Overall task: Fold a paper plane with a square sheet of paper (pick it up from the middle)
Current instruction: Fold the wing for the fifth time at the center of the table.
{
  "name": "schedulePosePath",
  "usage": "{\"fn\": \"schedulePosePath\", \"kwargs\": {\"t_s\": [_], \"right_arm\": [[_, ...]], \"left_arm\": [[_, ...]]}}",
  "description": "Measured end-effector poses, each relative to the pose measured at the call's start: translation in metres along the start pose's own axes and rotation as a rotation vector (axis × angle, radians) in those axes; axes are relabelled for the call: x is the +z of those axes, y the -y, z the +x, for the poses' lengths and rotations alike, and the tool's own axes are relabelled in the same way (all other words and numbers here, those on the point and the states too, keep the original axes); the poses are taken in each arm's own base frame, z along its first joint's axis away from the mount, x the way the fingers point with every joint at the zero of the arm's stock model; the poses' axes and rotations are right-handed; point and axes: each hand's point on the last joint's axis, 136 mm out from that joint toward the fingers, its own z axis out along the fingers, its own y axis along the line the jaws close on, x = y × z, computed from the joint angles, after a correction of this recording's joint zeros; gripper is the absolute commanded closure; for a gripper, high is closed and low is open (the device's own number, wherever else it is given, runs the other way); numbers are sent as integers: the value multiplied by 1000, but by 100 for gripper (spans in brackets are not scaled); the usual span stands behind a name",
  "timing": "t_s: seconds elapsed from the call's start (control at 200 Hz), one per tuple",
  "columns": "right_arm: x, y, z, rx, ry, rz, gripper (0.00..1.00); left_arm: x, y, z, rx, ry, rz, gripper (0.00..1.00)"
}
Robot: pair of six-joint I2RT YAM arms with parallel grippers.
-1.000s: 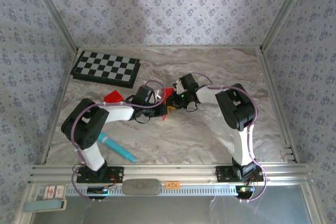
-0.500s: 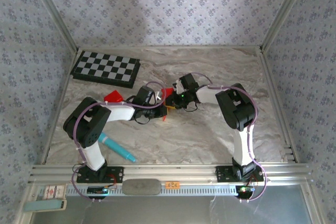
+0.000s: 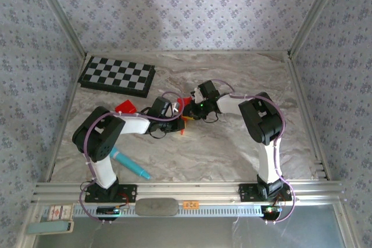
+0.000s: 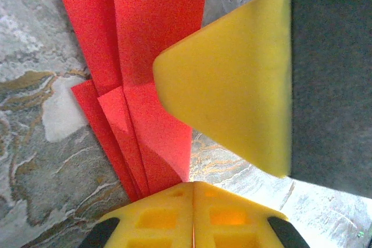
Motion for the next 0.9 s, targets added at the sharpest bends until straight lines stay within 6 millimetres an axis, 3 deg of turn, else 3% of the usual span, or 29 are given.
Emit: {"fn": "schedulePosePath", "kwargs": {"t_s": [0.19,0.52,0.665,0.9], "right_arm": [[-3,-2,-2,-8,11,2,80],[-34,-2,-16,-81,111,39,81],[-32,2,-21,-99,109,62,80],[-23,-10,-47,-157,123,53,80]], "left_arm": [[2,-1,1,4,2,-12,95],[2,-2,2,11,18,-2,99],[2,-2,2,16,25,5,100],[2,-2,1,18,29,8,100]]}}
